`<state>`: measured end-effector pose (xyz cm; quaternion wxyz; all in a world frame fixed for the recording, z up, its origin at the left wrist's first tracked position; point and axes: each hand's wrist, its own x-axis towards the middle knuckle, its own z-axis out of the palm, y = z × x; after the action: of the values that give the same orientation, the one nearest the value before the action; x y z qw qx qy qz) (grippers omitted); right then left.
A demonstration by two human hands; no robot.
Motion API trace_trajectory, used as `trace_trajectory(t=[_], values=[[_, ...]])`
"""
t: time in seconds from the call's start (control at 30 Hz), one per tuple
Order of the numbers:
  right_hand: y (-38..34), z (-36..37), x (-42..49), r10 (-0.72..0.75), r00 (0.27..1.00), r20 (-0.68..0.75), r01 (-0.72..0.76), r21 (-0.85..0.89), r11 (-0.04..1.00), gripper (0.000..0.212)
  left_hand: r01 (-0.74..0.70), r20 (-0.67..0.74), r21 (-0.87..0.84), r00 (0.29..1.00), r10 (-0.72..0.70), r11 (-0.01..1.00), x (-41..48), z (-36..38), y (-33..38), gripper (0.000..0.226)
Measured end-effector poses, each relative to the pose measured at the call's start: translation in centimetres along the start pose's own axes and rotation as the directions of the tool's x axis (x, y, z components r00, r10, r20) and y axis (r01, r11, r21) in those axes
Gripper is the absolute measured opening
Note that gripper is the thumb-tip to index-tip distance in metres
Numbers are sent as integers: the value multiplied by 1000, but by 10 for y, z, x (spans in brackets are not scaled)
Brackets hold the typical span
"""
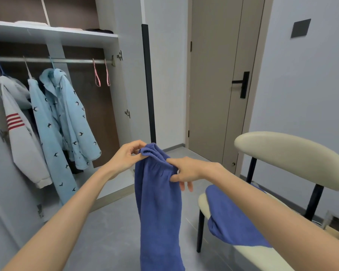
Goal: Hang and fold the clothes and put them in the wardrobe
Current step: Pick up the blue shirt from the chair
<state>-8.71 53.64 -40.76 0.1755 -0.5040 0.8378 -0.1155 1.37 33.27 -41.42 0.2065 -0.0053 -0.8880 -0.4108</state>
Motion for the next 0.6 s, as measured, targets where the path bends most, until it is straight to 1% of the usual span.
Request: trace_trajectory(t=[0.07,0.13,0.2,0.27,0.37,0.43,0.47,0.53,0.6], values=[[3,-3,-3,-37,992,-121,15,-179,984,12,22,-21,0,1000,-22,1000,-3,1,-7,23],[3,-6,-7,-107,956,-273,-18,-418,908,9,34,-33,8,999,-34,999,-4,3,-11,15],[5,-9,-8,-174,906,-385,-76,-553,829,14,30,-54,37,998,-28,999,-3,5,-13,10],[9,-9,-7,-192,895,-403,-105,-607,787,18,35,-81,55,996,-30,998,-2,8,-13,10],[15,-8,-5,-168,941,-295,-73,-659,748,21,86,-132,49,988,-78,995,-3,13,-16,11],[18,-5,-3,-145,954,-261,-76,-680,729,22,117,-155,43,982,-109,992,-4,15,-18,11],[19,-4,-3,-144,951,-272,-88,-688,720,23,133,-164,41,979,-125,990,-4,16,-20,10],[20,-5,-1,-169,923,-345,-118,-673,730,24,171,-178,41,971,-161,984,-4,18,-22,9],[19,-8,-1,-179,869,-462,-140,-575,806,19,208,-181,11,962,-203,978,-5,17,-22,10]])
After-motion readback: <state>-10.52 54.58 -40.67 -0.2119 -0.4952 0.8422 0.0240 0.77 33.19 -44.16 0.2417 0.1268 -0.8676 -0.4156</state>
